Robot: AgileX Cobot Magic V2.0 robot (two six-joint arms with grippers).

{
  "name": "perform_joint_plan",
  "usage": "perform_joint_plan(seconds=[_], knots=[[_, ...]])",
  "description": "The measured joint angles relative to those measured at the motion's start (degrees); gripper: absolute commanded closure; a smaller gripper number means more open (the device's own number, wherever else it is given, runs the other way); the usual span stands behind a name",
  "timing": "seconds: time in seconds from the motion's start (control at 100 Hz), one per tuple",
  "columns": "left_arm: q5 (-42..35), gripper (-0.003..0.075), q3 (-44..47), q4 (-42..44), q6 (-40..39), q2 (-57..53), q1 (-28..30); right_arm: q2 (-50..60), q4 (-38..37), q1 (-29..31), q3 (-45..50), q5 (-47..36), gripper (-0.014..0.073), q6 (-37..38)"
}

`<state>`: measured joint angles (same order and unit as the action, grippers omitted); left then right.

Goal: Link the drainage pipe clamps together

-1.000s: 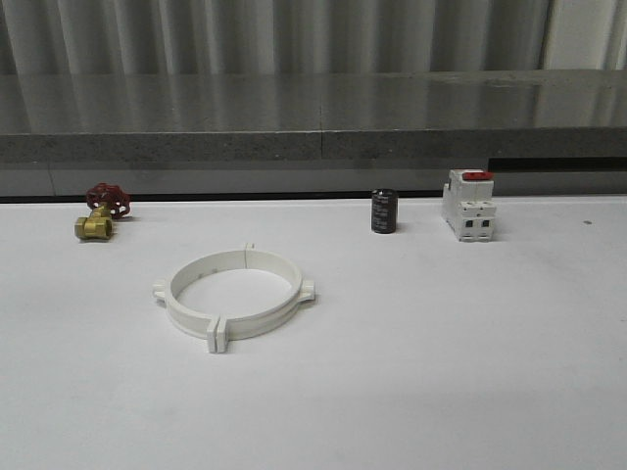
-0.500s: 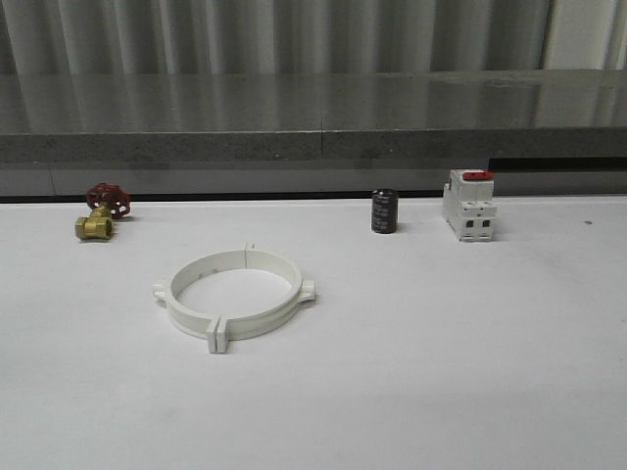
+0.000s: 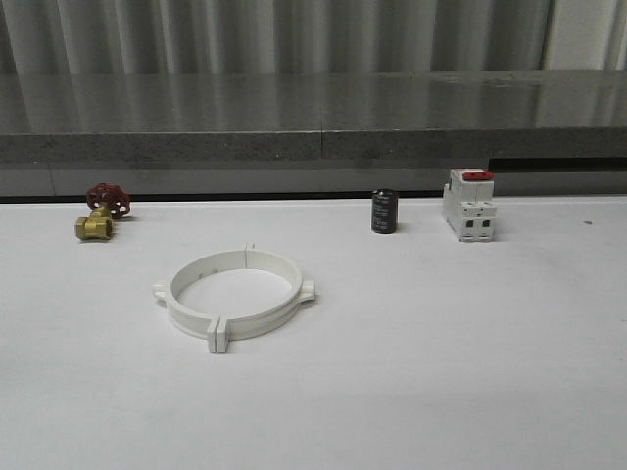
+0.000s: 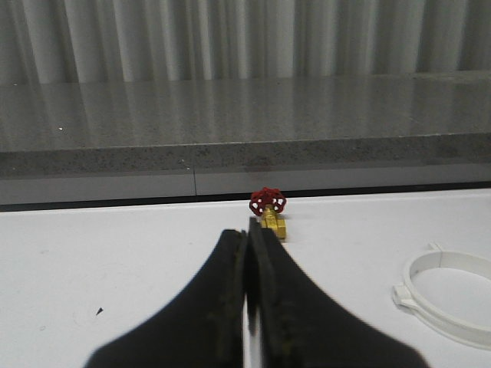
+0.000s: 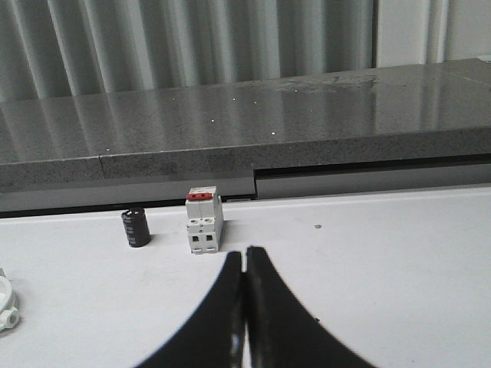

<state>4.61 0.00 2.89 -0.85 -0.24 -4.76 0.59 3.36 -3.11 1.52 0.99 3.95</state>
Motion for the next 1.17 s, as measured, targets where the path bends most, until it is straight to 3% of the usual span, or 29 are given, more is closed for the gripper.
perform_joint_plan(seconds=[1.17], knots=[[-1.6, 0.0741, 0.0, -0.5, -0.1, 0.0, 1.8, 0.0, 0.0, 0.0, 0.0, 0.0, 0.0661, 0.0]])
